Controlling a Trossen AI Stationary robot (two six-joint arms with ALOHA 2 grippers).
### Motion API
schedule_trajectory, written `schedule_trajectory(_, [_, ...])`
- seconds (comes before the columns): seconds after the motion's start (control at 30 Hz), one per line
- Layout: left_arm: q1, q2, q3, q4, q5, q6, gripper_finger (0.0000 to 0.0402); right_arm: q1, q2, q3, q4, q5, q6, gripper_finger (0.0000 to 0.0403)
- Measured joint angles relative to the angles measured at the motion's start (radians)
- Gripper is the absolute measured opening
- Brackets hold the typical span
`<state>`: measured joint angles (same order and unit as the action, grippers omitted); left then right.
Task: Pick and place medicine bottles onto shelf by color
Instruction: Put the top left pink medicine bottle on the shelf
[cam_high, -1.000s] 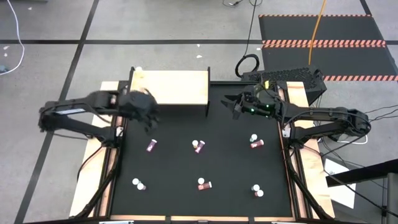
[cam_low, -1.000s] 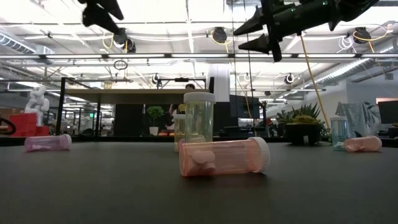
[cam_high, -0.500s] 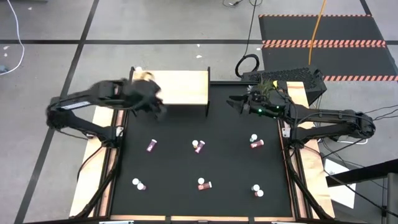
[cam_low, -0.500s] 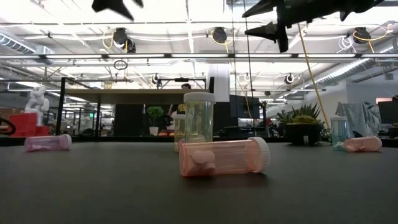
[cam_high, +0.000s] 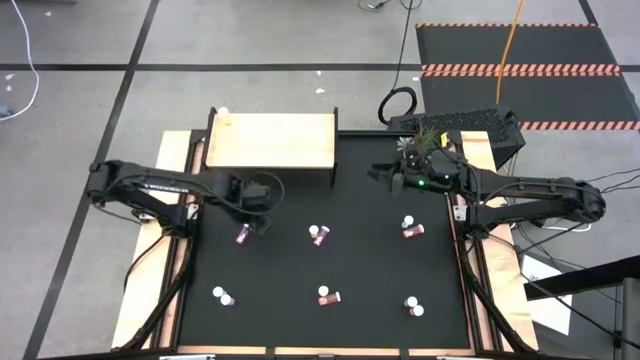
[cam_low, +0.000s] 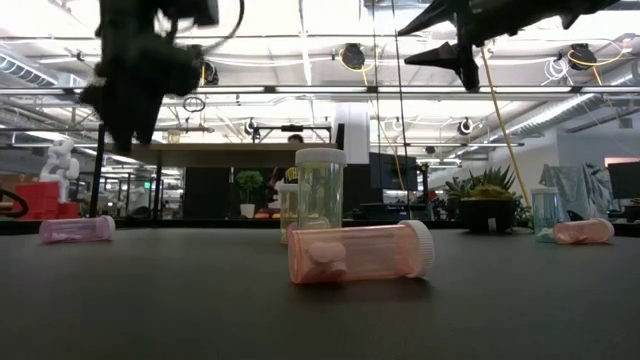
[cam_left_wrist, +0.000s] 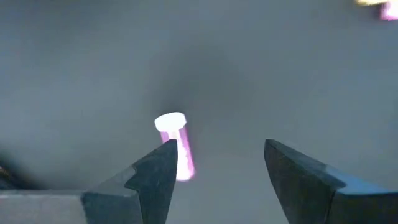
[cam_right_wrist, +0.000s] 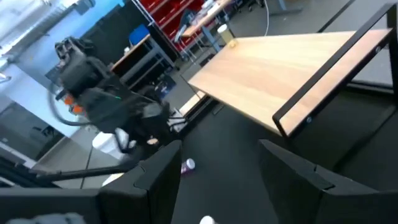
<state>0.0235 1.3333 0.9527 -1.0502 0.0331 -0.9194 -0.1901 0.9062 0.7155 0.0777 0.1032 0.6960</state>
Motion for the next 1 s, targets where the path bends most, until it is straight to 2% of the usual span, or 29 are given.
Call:
schedule_trajectory(0.2, [0.033,0.008,-0.185,0.124,0.002,-0.062,0.0239,0.009,0.002,0.000,-0.002,0.000,0.024,0.0203])
schedule_trajectory(0.33, [0.055,0.007,-0.250,0.187,0.002,-0.090,0.0239,0.015,0.002,0.000,-0.001,0.000,0.032,0.0203])
schedule_trajectory(0.63, [0.070,0.008,-0.307,0.327,0.003,-0.057,0.0239,0.041,0.002,0.000,-0.001,0.000,0.043,0.0203])
schedule_trajectory(0.87, [0.086,0.008,-0.319,0.315,0.003,-0.047,0.0238,0.070,0.002,0.000,-0.001,0.000,0.047,0.0203])
schedule_trajectory(1.0, [0.088,0.017,-0.319,0.319,-0.003,-0.044,0.0218,0.071,0.002,0.000,-0.001,0.000,0.052,0.0203])
